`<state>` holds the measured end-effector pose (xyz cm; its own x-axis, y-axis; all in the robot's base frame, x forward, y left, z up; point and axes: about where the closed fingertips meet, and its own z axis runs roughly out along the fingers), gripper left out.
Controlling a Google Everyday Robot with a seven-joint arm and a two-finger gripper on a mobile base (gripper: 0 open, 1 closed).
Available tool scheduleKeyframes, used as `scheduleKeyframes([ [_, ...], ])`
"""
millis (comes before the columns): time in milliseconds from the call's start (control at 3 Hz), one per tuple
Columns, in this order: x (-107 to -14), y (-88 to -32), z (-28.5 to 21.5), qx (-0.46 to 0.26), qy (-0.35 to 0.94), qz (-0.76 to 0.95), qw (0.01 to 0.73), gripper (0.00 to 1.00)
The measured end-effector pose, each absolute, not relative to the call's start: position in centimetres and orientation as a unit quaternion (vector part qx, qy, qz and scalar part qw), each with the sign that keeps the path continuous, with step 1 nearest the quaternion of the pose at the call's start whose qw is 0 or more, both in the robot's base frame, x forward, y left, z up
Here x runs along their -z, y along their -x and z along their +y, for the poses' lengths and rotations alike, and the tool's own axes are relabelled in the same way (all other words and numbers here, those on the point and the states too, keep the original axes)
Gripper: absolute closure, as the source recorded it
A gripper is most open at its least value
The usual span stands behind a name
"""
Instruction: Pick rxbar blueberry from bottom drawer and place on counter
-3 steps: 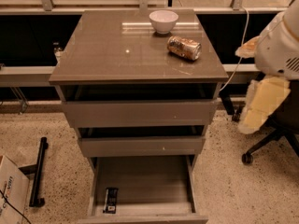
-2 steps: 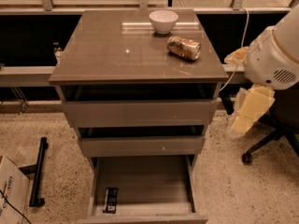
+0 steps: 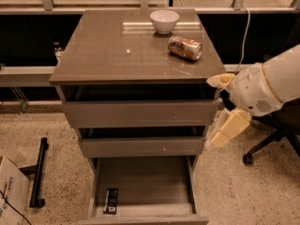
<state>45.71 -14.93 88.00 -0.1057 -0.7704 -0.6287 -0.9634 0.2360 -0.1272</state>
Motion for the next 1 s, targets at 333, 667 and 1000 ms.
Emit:
scheduleKeyframes([
  [333,-85.29,-46.18,-13.8,-0.237,0.576,0.702,0.347,0.0],
  [667,-84.98,-46.28,-13.41,-0.253,0.572,0.695,0.355,0.0],
  [1000,-84.97,-46.27,-13.4,-0.253,0.572,0.695,0.355,0.0],
])
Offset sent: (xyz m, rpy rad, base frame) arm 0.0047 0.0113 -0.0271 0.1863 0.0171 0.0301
